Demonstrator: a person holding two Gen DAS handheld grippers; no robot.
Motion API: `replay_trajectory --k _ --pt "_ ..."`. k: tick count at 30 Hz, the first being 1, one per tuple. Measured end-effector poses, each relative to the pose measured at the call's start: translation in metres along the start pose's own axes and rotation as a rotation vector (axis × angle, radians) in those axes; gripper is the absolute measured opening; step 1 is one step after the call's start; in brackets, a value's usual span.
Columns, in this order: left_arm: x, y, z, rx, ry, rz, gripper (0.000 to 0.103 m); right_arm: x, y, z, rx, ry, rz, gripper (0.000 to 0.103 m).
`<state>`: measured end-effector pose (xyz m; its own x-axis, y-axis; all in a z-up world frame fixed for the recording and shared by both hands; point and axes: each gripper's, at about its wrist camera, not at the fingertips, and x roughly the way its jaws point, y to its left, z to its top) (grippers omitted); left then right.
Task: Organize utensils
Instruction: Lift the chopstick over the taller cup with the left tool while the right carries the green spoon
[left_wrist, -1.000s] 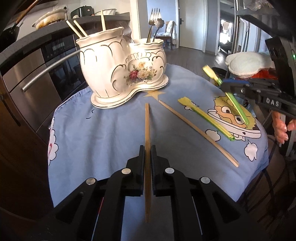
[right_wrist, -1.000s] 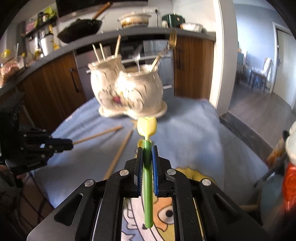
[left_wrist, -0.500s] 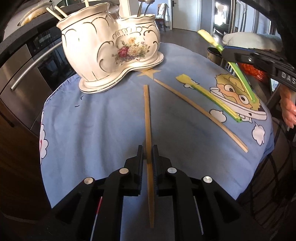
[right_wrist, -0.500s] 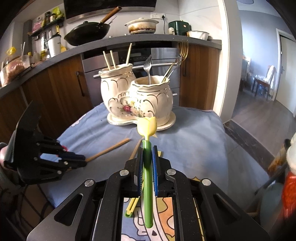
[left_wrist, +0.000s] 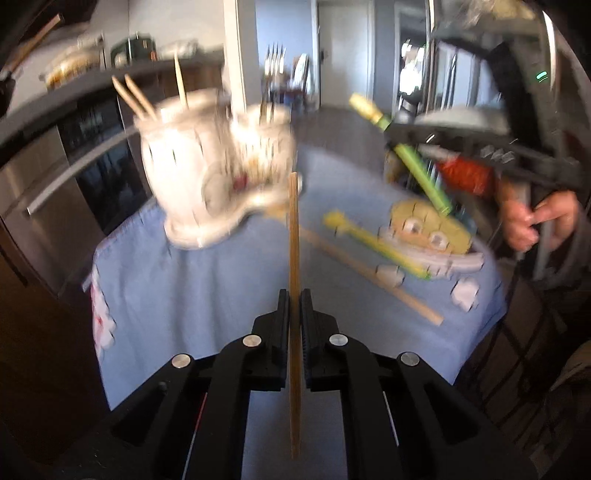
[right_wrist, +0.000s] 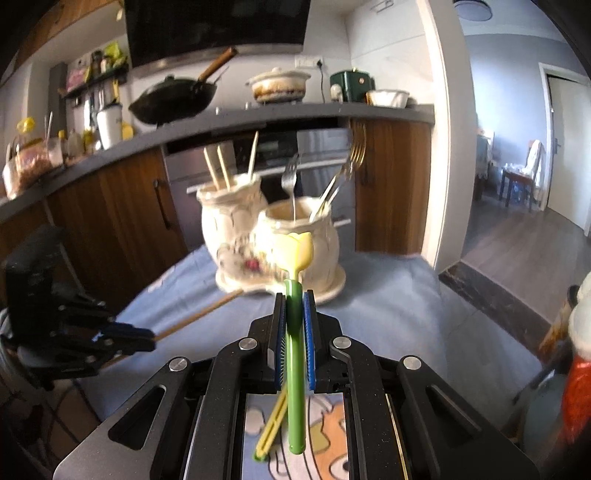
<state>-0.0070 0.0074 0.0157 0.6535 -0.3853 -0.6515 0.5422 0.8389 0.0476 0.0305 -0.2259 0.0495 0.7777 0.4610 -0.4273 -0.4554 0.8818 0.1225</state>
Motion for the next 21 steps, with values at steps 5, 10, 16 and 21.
replay_trajectory --k 5,10,16,21 --pt "-0.022 0.01 0.02 -0.042 -0.214 0.03 0.006 0.008 0.0 0.023 0.015 -0.073 0.012 0.01" --pt "-0.035 0.029 0.047 -0.122 -0.366 0.071 0.006 0.023 -0.003 0.048 0.06 -0.148 0.034 0.01" --pt "-0.039 0.055 0.082 -0.171 -0.477 0.108 0.006 0.048 -0.014 0.078 0.14 -0.226 0.056 0.01" --pt "-0.032 0.078 0.111 -0.224 -0.558 0.08 0.006 0.068 -0.023 0.094 0.204 -0.278 0.071 0.01"
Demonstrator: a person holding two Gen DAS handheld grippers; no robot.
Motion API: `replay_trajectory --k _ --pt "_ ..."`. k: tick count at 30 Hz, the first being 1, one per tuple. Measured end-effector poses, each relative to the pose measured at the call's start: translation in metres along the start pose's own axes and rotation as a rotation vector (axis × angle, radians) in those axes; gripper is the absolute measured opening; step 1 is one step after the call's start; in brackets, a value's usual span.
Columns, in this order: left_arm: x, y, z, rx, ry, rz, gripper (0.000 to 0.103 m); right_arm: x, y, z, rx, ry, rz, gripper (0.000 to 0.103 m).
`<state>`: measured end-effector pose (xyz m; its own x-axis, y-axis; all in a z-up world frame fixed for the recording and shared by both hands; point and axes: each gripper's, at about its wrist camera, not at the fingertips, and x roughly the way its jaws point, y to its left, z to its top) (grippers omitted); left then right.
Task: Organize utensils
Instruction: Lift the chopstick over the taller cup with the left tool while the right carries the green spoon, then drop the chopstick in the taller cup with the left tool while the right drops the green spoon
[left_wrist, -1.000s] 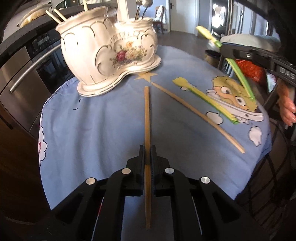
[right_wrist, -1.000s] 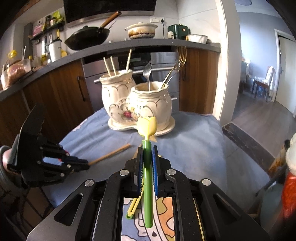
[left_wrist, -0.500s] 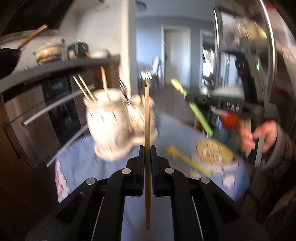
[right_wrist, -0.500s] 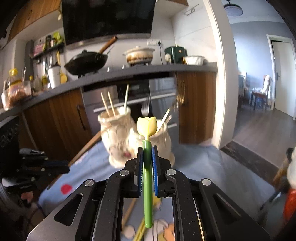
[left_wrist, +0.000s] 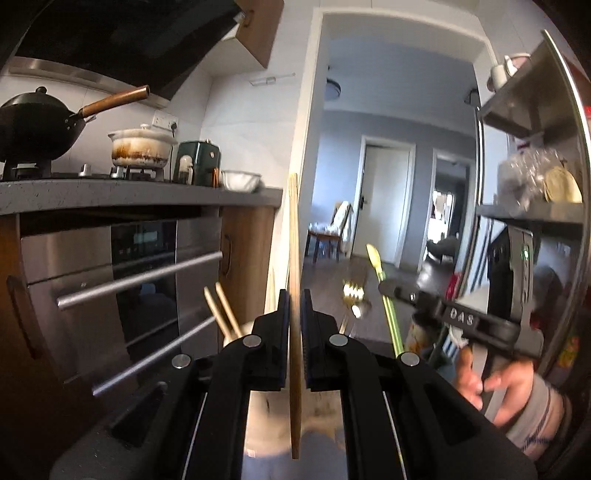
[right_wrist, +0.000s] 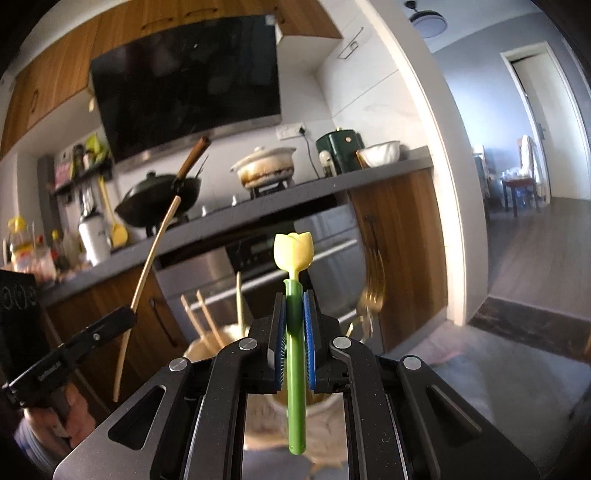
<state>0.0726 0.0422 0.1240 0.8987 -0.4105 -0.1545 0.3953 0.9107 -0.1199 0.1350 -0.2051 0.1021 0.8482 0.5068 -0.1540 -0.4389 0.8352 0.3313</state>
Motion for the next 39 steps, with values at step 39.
replay_trajectory --k 39 --pt "0.046 -0.002 -0.048 0.056 0.046 0.081 0.006 0.036 0.003 -0.054 -0.117 0.107 -0.083 0.01"
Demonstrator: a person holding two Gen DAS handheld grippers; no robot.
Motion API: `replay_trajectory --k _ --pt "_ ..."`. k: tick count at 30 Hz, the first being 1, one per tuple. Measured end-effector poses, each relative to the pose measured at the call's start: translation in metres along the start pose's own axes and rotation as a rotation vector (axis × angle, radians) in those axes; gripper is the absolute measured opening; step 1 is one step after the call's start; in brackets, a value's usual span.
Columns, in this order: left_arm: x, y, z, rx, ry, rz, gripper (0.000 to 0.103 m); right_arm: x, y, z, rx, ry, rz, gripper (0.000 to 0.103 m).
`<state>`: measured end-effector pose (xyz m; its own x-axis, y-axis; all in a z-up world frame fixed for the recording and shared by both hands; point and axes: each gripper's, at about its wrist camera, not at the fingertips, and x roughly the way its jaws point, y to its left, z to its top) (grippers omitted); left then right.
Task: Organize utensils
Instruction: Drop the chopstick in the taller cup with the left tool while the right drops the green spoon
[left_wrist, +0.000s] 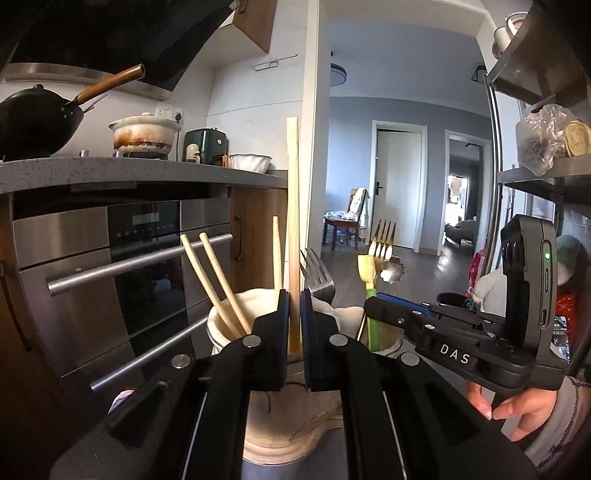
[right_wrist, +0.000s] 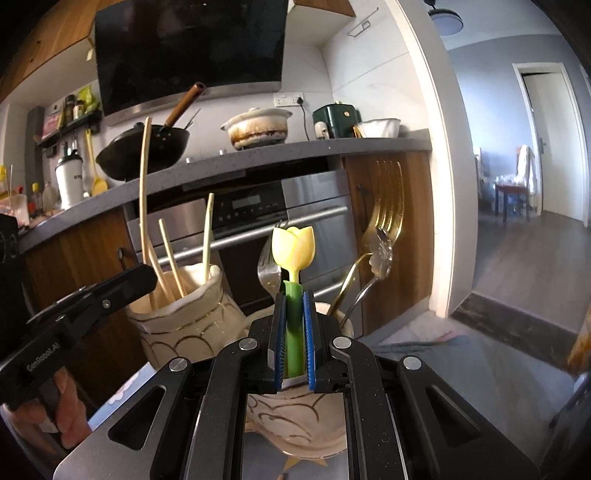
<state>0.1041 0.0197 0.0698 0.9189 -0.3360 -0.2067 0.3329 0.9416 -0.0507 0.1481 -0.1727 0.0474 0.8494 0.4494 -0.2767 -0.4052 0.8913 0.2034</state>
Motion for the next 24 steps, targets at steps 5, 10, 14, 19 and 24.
replay_trajectory --k 5,10,14,19,24 --pt "-0.004 0.002 0.001 -0.012 -0.014 0.009 0.021 0.003 -0.001 -0.002 0.002 0.018 -0.004 0.01" --pt "-0.008 0.002 0.001 -0.015 -0.029 0.012 0.033 0.006 -0.003 -0.004 0.005 0.028 0.0 0.011" --pt "-0.009 0.004 0.001 -0.024 -0.032 0.018 0.039 0.007 -0.001 -0.004 -0.003 0.031 0.004 0.022" --pt "-0.014 0.005 0.005 -0.025 -0.053 0.03 0.047 0.0 -0.001 0.0 0.016 0.006 0.013 0.042" --pt "-0.022 0.006 0.008 -0.023 -0.056 0.063 0.059 -0.021 0.003 0.008 -0.012 -0.033 -0.003 0.07"
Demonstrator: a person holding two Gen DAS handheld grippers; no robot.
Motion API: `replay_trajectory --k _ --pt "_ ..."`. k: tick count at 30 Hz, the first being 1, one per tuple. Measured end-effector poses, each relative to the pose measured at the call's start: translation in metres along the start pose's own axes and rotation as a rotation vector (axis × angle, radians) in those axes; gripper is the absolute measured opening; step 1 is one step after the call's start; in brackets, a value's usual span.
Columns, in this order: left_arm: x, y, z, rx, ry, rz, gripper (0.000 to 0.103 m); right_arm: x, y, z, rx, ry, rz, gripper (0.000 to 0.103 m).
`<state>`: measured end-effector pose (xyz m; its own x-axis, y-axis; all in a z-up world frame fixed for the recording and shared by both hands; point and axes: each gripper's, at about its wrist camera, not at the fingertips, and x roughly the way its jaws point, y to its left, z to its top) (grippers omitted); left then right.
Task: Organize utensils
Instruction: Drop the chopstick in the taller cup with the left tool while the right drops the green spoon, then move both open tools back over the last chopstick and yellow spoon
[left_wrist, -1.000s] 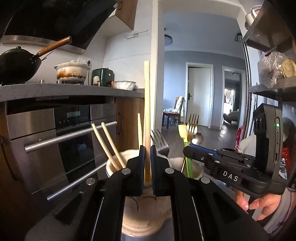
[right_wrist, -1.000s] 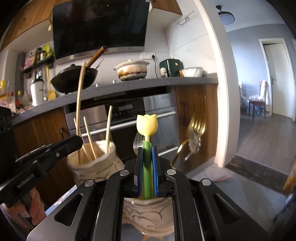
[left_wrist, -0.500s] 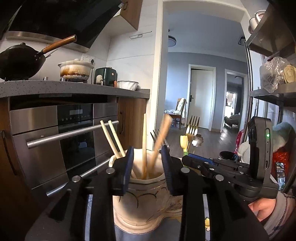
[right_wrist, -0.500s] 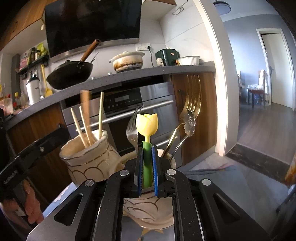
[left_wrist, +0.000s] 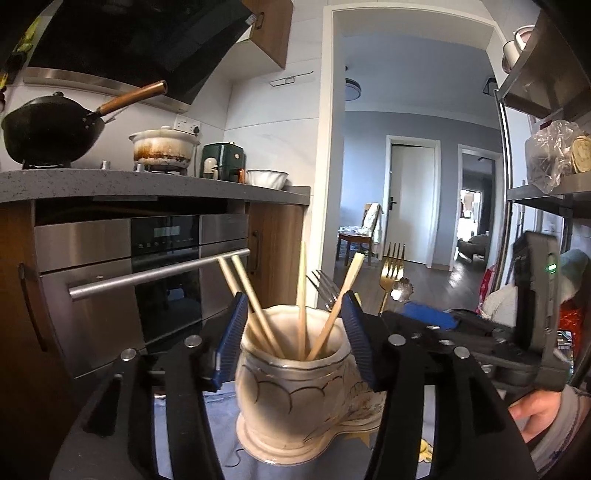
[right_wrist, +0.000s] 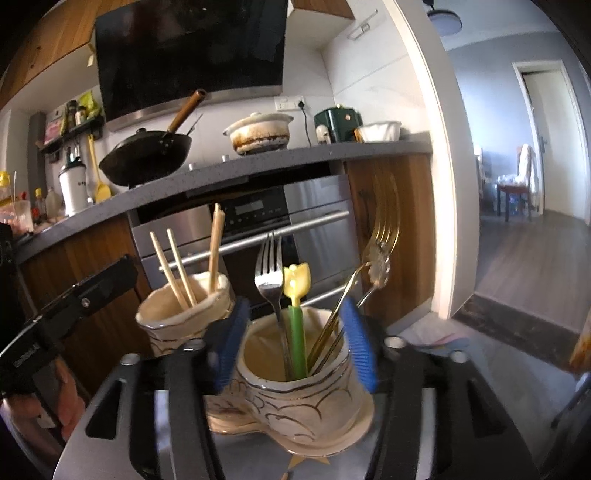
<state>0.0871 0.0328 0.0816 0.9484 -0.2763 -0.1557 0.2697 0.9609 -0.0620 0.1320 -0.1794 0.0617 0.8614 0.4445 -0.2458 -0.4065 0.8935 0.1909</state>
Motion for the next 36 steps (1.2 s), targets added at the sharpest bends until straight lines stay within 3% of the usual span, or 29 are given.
replay_trajectory --k 1,5,9,19,30,36 --pt "-0.004 0.001 0.001 -0.004 -0.001 0.009 0.064 -0.007 0.0 0.002 -0.004 -0.009 -0.01 0.079" --pt "-0.021 0.004 0.004 -0.02 -0.025 0.047 0.087 -0.03 -0.002 0.01 0.011 -0.038 -0.015 0.093" --pt "-0.042 0.005 0.003 -0.033 -0.043 0.073 0.098 -0.05 -0.006 0.01 0.019 -0.037 -0.014 0.095" --pt "-0.073 -0.006 -0.016 -0.017 0.029 0.124 0.098 -0.079 -0.014 -0.007 0.033 -0.012 -0.038 0.098" --pt "-0.077 -0.024 -0.058 0.009 0.187 0.111 0.098 -0.089 -0.032 -0.052 0.068 0.152 -0.09 0.098" --pt "-0.064 -0.03 -0.084 0.009 0.278 0.1 0.098 -0.083 -0.03 -0.074 0.027 0.264 -0.103 0.098"
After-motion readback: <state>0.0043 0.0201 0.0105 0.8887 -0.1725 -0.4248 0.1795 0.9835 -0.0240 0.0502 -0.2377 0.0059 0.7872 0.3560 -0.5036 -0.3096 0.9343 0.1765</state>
